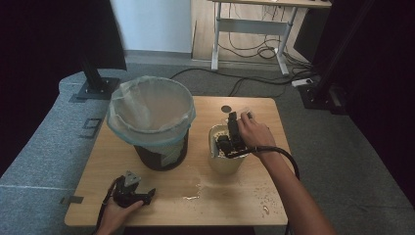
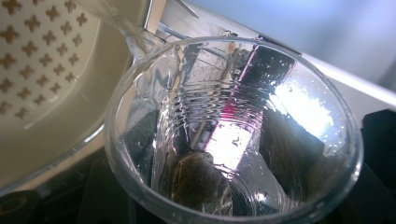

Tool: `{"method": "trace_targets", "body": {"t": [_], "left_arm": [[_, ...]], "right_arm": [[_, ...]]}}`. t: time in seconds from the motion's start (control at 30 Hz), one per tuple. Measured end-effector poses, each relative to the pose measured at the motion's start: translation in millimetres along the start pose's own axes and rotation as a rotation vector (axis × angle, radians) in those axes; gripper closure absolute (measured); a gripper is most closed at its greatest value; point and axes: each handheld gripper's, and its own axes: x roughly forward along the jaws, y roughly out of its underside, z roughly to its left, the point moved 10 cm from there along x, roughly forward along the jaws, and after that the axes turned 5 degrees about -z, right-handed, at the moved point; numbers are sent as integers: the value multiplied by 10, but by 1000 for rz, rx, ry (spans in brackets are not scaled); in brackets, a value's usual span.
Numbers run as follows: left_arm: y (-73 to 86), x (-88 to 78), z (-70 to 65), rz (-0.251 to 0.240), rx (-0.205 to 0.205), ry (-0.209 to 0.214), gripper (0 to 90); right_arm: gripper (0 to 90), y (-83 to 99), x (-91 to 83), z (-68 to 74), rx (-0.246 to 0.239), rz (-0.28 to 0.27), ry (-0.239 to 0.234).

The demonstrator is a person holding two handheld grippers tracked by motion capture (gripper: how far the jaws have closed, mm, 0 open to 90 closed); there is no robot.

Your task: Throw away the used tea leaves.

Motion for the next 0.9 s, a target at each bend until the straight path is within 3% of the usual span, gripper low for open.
{"method": "trace_targets", "body": {"t": [0.13, 0.27, 0.37, 0.4, 0.43, 0.5, 0.63, 0.73, 0.83, 0.9], "left_arm": [[0, 0, 0, 0, 1, 1, 105], [0, 0, 0, 0, 2, 2, 104], [0, 0, 0, 0, 3, 2, 104], [0, 0, 0, 0, 3, 2, 104], [0, 0, 0, 0, 3, 2, 104], [0, 1, 0, 0, 3, 2, 103], [1, 2, 0, 1, 4, 2, 102], [0, 2, -1, 1, 4, 2, 102], [-1, 4, -1, 0, 3, 2, 100], [0, 3, -1, 1, 5, 2, 100]], "right_arm": [[428, -47, 14, 20, -130, 17, 14], [429, -102, 20, 73, -219, 32, 20], [429, -116, 28, 80, -334, 49, 24], [430, -116, 24, 73, -371, 56, 26], [430, -116, 24, 73, -371, 56, 26], [430, -107, 16, 37, -421, 72, 32], [430, -69, 23, -22, -571, 113, 35], [430, -93, 10, -41, -565, 113, 37], [430, -67, 23, -72, -604, 137, 26], [430, -88, 23, -75, -561, 127, 18]]}}
